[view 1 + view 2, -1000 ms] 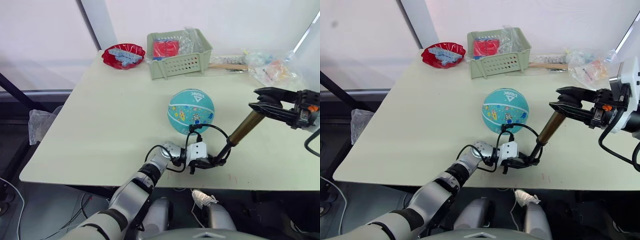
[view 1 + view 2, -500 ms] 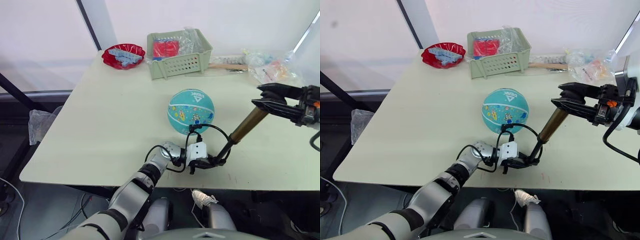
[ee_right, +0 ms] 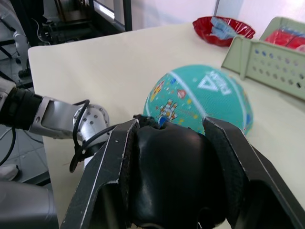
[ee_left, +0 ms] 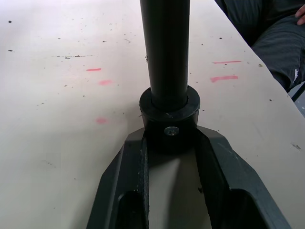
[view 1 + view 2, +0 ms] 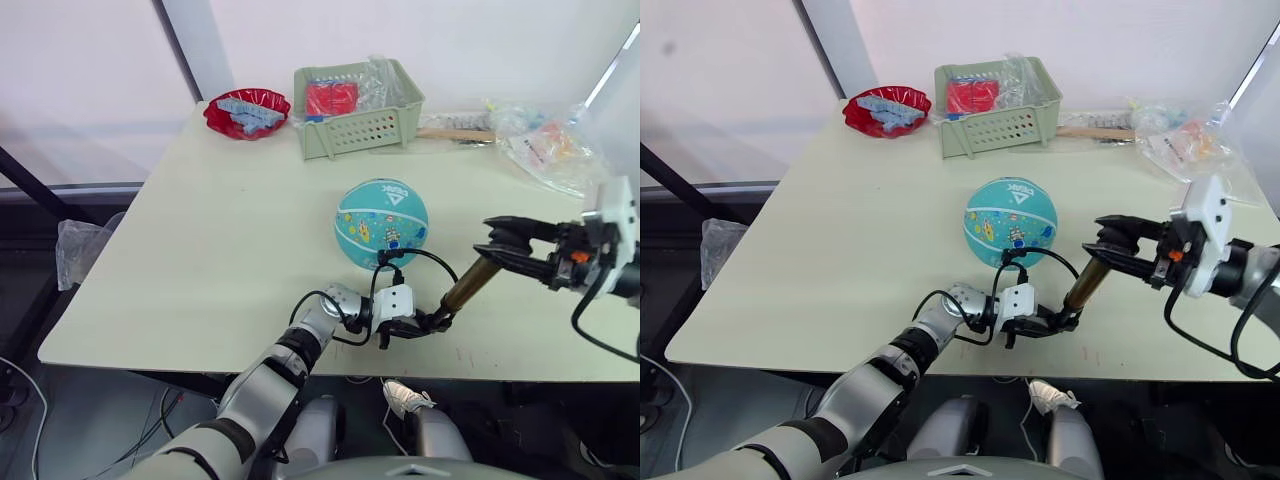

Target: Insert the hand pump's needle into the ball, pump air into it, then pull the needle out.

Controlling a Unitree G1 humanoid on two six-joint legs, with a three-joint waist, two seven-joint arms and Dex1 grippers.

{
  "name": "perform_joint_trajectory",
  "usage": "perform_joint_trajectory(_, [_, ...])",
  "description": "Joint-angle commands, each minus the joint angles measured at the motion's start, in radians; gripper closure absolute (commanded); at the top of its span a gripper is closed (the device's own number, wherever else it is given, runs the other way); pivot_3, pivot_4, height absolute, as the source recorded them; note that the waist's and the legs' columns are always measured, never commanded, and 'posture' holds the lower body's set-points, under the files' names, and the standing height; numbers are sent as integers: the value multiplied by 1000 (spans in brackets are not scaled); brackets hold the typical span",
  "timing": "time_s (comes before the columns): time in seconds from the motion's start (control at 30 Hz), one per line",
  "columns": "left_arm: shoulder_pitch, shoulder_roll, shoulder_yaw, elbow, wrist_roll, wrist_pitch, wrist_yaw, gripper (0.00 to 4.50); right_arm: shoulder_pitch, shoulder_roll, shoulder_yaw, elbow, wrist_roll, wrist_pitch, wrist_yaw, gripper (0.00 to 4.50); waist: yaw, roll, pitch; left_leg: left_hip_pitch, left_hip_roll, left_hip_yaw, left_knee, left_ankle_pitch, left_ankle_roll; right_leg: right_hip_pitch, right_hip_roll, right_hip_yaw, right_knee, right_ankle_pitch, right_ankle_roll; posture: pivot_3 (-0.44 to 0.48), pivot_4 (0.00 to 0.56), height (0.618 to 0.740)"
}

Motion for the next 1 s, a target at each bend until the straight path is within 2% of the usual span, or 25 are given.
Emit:
perform_joint_trajectory(0.03, [44,20,-32,83,63,49,13,3487,51,41,98,-2,-80,-35,0,2865,0,0,-1,0,0,0,0,0,0,0,0,0,0,0,0,0,150,737])
perform_joint_trajectory(0.23, [45,19,-32,81,64,48,13,3487,110,115,174,27,-186,-118,-6,2865,0,-2,-2,0,0,0,0,0,0,0,1,0,0,0,0,0,150,737])
perform_joint_trajectory(0.43, [43,17,-32,84,65,48,15,3487,118,138,174,29,-211,-138,-1,2865,0,-1,-3,1,0,0,0,0,0,0,1,0,0,0,0,0,150,737])
perform_joint_trajectory(0.8, [43,16,-33,85,67,47,13,3487,-6,81,-18,-19,-10,-13,-17,2865,2,0,-1,0,0,0,0,0,0,0,1,0,0,0,0,0,150,737])
perform_joint_trajectory(1.0, [39,16,-32,88,67,47,11,3487,-111,-24,-162,-17,161,98,-21,2865,2,5,3,-1,0,0,0,0,0,0,0,0,0,0,0,0,150,737])
